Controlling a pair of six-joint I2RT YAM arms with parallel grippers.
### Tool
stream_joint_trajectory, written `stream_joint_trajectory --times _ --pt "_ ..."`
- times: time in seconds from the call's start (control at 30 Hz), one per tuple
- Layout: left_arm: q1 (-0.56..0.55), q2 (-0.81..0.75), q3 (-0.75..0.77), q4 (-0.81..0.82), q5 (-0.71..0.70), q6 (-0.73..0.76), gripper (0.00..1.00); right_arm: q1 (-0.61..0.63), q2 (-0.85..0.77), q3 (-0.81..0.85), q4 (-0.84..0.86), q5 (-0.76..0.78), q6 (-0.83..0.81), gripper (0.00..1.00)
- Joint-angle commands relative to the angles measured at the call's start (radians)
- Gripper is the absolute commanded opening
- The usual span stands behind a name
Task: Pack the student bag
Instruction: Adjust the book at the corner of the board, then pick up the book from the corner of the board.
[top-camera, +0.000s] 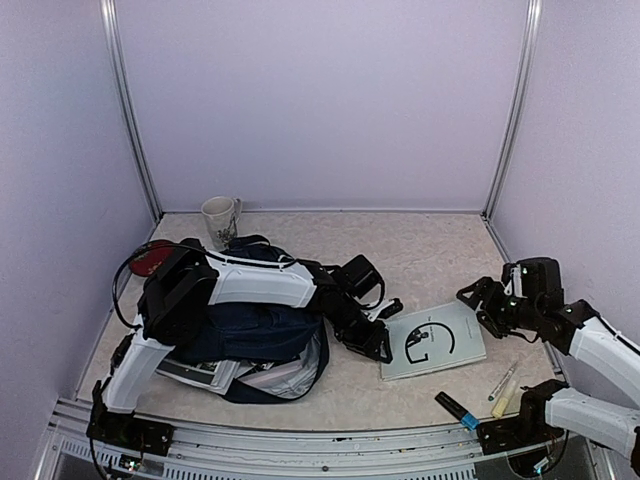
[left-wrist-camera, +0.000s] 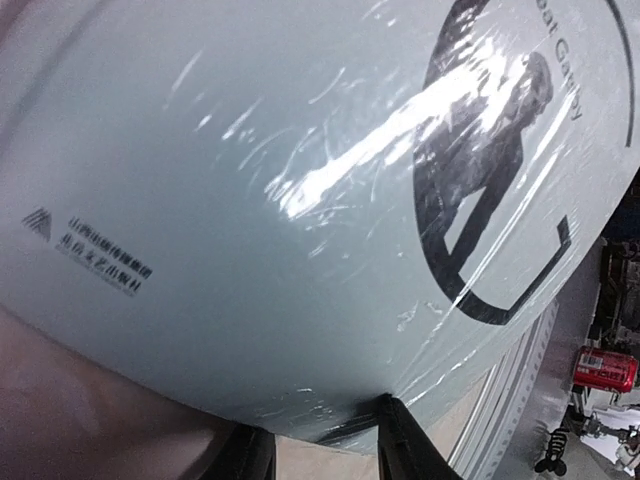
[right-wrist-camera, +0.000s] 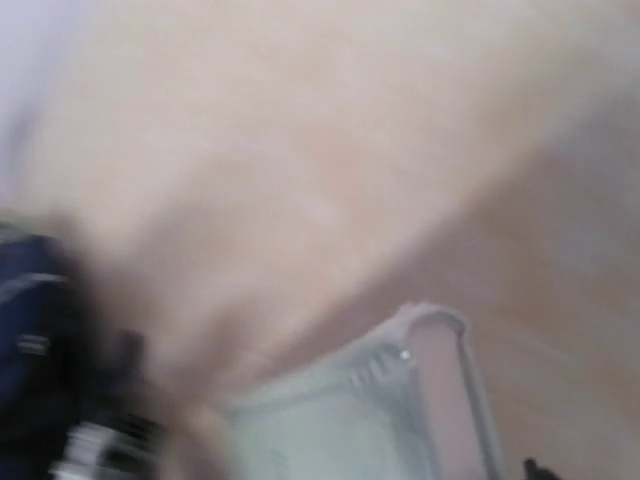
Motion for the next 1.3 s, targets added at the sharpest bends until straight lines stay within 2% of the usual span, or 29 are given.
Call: stream_joint_trajectory --times 0.0,0.1,0.2,0.4,0.53,0.7,0.8,0.93,1.17,1.27 --pt "-0.04 0.024 -0.058 0.268 0.068 -0.045 0.34 0.101 0.098 0.054 0.316 -0.399 0.079 0.8" --pt "-0.023 0.013 -0.095 0.328 0.077 -0.088 0.34 0.181 0.197 0.155 0.313 -0.397 0.042 0.8" --pt "-0.007 -0.007 -0.144 0.391 0.082 -0.124 0.34 0.223 0.247 0.239 0.2 -0.335 -0.021 0.8" --pt "0.018 -0.044 -0.21 0.452 0.073 -0.156 0.34 0.24 0.249 0.216 0.125 -0.295 -0.028 0.76" --pt "0.026 -0.11 -0.281 0.533 0.035 -0.175 0.35 0.316 0.259 0.259 0.098 -0.266 -0.046 0.73" --pt "0.032 -0.222 -0.394 0.712 -0.026 -0.171 0.43 0.399 0.308 0.321 0.057 -0.203 -0.063 0.75" --pt "0.035 -0.237 -0.403 0.715 -0.045 -0.167 0.48 0.424 0.322 0.317 0.102 -0.185 -0.044 0.75" --pt "0.035 -0.257 -0.426 0.746 -0.065 -0.181 0.49 0.474 0.375 0.349 0.12 -0.175 -0.045 0.75" --pt "0.032 -0.289 -0.416 0.702 -0.114 -0.145 0.51 0.487 0.379 0.455 -0.123 0.052 -0.096 0.76" --pt "0.029 -0.28 -0.36 0.644 -0.13 -0.121 0.52 0.487 0.396 0.5 -0.179 0.083 -0.132 0.77"
